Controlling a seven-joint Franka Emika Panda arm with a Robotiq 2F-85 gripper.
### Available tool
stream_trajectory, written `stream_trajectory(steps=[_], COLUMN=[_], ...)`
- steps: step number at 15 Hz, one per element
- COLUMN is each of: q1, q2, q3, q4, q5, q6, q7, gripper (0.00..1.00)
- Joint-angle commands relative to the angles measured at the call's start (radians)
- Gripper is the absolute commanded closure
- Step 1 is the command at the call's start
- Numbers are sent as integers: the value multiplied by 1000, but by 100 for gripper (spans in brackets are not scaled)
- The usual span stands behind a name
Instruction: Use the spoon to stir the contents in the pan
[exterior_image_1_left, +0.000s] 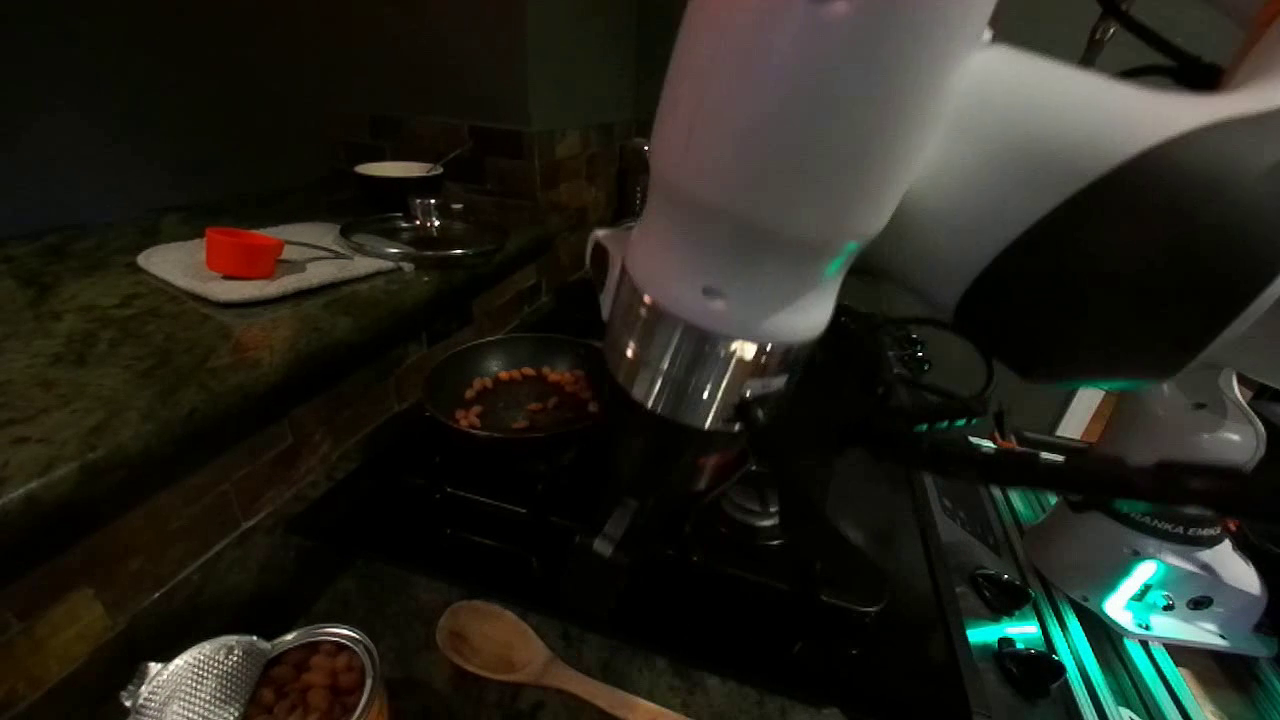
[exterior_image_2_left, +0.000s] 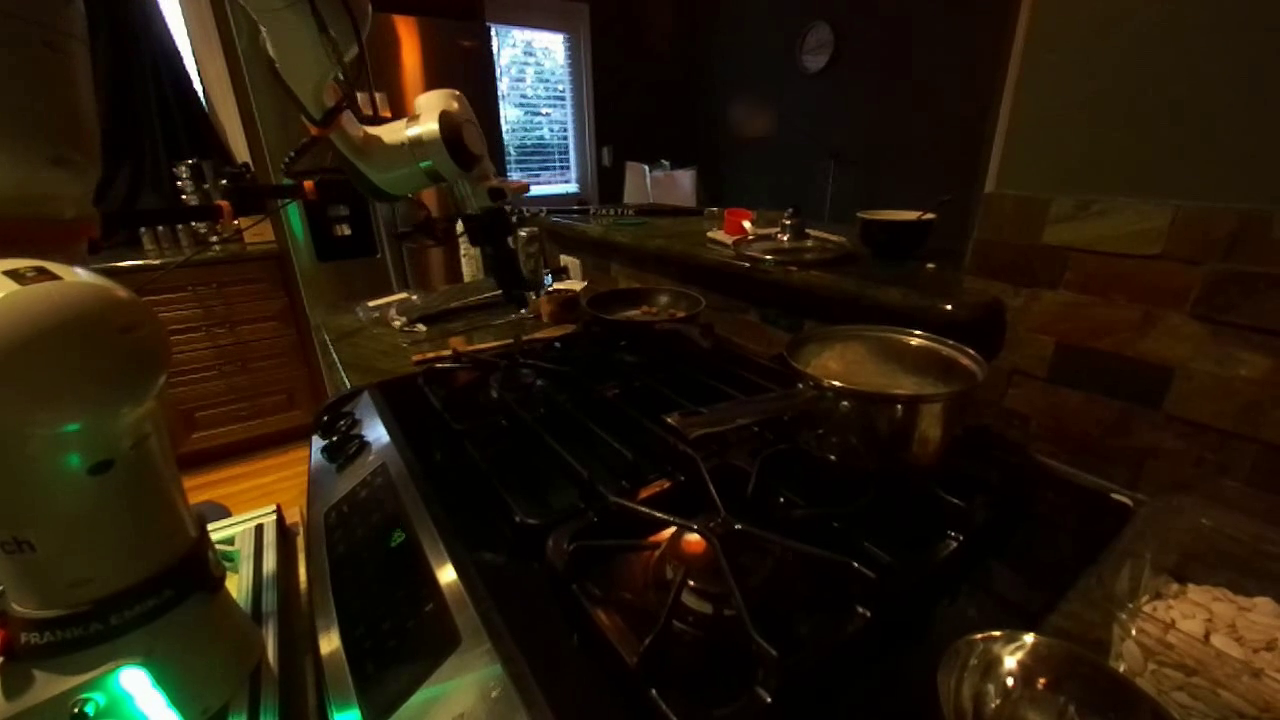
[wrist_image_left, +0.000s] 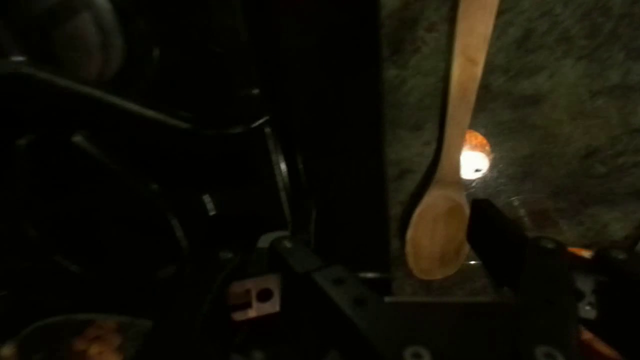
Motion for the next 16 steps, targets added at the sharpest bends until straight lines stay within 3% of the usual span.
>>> stream_trajectory(steps=[1,6,7,8,11,16], q1=[-50,-115,-65,-147,-153,-148], q2=[-223,-529,-589,-454,-574,-587], q3=[33,36,-31,72,46,45], q4=[-104,-294,-346,-215,-303,-325], q5=[43,222,254,206,260,266], q6=[-157,-150,-118,-169,-153,-146], q7=[-52,-231,-266,-216,-277,-281], gripper=[0,0,0,0,0,0])
